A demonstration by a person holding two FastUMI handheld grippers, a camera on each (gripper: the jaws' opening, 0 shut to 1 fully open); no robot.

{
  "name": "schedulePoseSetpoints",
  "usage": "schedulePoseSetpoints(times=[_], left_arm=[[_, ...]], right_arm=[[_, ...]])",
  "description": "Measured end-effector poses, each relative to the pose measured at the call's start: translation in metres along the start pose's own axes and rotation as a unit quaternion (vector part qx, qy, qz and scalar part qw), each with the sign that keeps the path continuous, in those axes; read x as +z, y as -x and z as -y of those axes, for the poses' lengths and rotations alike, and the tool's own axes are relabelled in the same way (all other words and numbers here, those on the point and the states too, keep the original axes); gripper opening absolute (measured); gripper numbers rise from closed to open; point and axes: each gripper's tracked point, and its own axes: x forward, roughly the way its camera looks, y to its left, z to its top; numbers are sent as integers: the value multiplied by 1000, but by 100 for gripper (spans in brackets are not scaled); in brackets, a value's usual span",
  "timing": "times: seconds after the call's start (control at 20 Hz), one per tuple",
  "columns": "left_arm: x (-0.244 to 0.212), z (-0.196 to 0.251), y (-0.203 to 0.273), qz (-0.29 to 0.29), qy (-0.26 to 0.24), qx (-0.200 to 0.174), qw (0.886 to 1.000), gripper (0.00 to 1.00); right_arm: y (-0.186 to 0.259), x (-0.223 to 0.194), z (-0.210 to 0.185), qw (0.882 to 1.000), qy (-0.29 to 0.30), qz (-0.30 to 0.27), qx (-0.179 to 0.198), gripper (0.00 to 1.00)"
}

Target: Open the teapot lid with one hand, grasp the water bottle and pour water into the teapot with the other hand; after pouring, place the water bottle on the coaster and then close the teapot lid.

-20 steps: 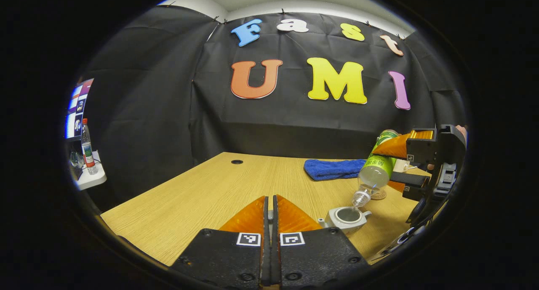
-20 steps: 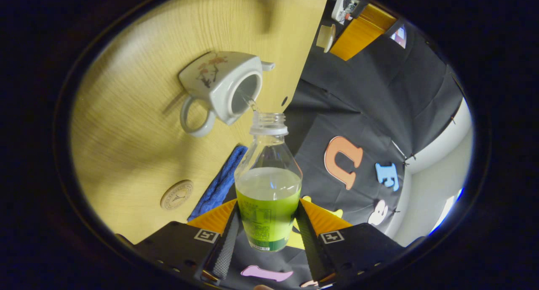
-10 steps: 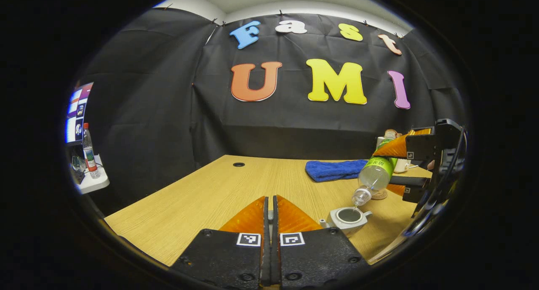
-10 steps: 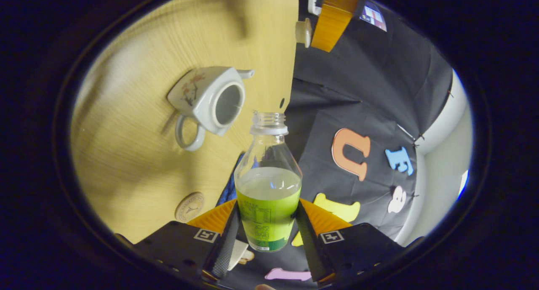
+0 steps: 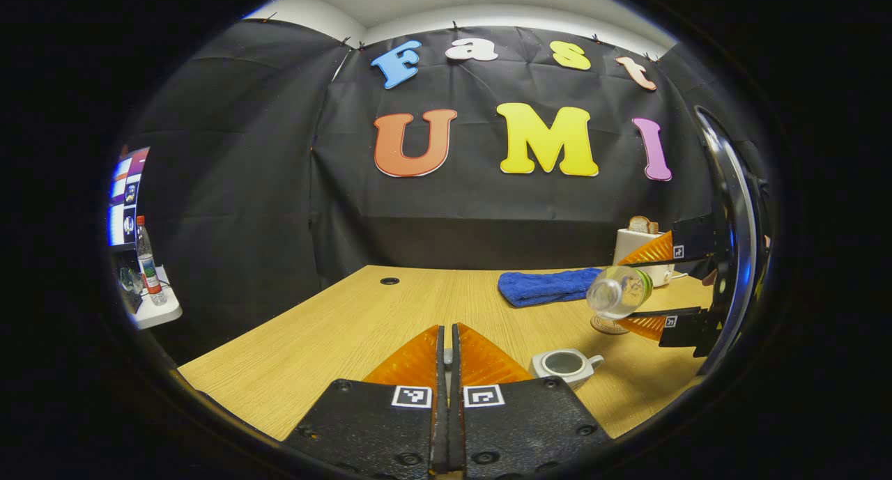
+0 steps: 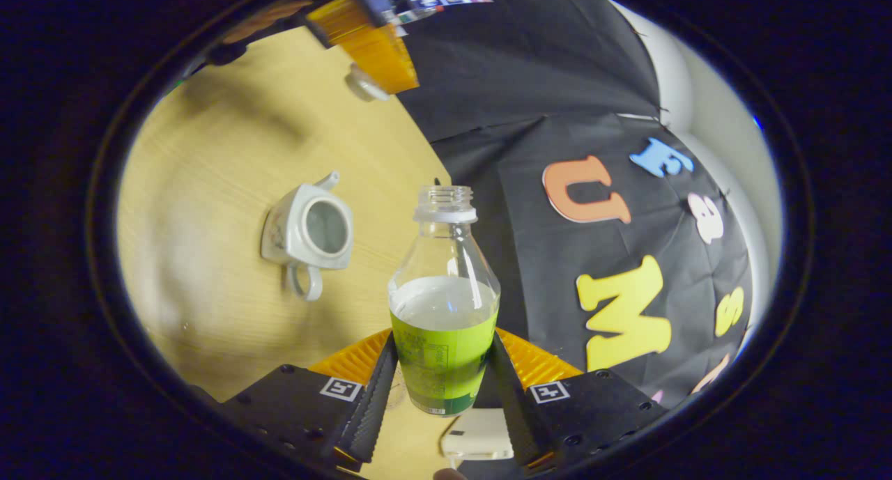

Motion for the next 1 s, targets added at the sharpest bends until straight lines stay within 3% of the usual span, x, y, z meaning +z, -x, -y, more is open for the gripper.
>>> schedulePoseSetpoints(times=[0.15, 0.25, 0.5, 0.75, 0.85, 1.0], left_arm=[[6, 9, 1, 0, 13, -6, 1000, 2], [13, 22, 4, 7, 18, -18, 1000, 2], [26, 33, 10, 19, 29, -26, 999, 3], [29, 41, 10, 19, 20, -27, 999, 3], [30, 44, 12, 21, 16, -30, 999, 2], [31, 44, 11, 21, 12, -30, 999, 3]], right_arm=[[8, -8, 25, 990, -141, 16, -11, 72], [10, -21, 47, 972, -231, 23, -30, 73], [-6, -66, 83, 899, -432, 27, -62, 72], [-29, -90, 64, 828, -560, 13, -27, 72], [-38, -95, 58, 815, -579, 2, -24, 72], [-44, -101, 49, 814, -580, -12, -19, 72]])
